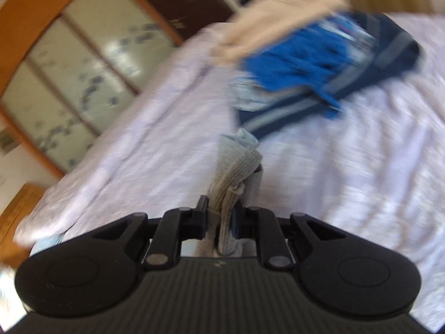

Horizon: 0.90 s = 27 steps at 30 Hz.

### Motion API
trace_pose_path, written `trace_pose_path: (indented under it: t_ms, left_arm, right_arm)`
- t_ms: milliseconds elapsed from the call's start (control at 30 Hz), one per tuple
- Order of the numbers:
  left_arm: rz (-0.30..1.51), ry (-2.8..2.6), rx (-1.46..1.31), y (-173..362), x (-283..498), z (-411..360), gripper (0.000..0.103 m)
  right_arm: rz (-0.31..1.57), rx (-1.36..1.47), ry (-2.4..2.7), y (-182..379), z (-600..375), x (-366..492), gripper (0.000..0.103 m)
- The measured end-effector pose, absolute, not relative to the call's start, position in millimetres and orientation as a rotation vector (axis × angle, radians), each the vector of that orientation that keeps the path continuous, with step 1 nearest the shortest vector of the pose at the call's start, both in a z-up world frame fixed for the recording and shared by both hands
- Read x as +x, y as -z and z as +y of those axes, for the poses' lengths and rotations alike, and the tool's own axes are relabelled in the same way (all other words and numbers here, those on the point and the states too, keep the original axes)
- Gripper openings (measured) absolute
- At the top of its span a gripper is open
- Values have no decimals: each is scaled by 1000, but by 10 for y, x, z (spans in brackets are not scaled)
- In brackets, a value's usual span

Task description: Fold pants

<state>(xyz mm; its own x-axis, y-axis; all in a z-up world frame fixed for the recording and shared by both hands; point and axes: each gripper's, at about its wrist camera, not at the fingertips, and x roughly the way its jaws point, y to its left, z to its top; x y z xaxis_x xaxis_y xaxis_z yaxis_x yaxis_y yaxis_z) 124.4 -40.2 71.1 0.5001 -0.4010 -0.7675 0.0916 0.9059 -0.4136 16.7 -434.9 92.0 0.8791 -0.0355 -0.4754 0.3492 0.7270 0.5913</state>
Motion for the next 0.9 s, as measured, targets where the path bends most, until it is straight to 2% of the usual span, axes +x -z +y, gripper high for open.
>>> trace_pose_path:
  t_ms: [233,333,467,567,600,667,767,900]
  left_arm:
    - [946,332,-540,-801,1316,212,41]
    - [912,315,-613,-802,1337,494,46]
    - [892,266,-678,-728,1373,818,47]
    - [909,232,-711,-635,1398,950,47]
    - [913,231,-715,-616,1403,964,47]
    - [907,245,-711,-610,1404,977,47]
    - [891,277,-705,-605,1425,954,47]
    - [861,365,-733,-619,1431,782,47]
  right_arm:
    - [500,608,-73,-1312,-3341,656,18]
    - [558,568,-198,-1326,-2814,910,18]
    - [643,482,-344,-1233,-2091,1186,18]
    - [779,392,-433,-931,-1610,1405,33]
    - [842,354,-469,-792,-1484,1458,44]
    - [916,280,-486,-606,-1328,1405,46]
    - [856,307,-532,-744,-1433,1184,55]
    - [730,367,-493,-1054,-1739,971,55]
